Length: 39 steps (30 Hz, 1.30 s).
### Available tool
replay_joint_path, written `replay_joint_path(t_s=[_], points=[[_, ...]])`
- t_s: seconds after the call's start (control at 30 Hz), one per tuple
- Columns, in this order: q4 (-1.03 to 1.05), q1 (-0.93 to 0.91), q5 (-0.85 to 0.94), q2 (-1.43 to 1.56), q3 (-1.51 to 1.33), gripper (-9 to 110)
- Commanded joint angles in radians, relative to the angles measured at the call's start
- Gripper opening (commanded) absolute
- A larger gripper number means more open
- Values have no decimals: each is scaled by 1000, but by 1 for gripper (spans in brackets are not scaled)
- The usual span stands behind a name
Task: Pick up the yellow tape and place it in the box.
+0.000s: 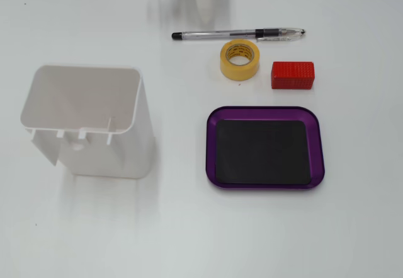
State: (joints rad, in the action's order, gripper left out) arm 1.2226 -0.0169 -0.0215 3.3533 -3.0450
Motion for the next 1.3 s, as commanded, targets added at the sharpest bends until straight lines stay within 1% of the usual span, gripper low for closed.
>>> replay_joint_path(t_s=[0.0, 1.03, 1.1, 1.23, 1.27], points=[[-12, 2, -5, 81, -5, 0], [-25, -9, 11, 81, 9, 0], [-55, -12, 81, 75, 18, 1], [-87, -51, 342, 64, 92, 5], [-87, -67, 360, 64, 118, 5]])
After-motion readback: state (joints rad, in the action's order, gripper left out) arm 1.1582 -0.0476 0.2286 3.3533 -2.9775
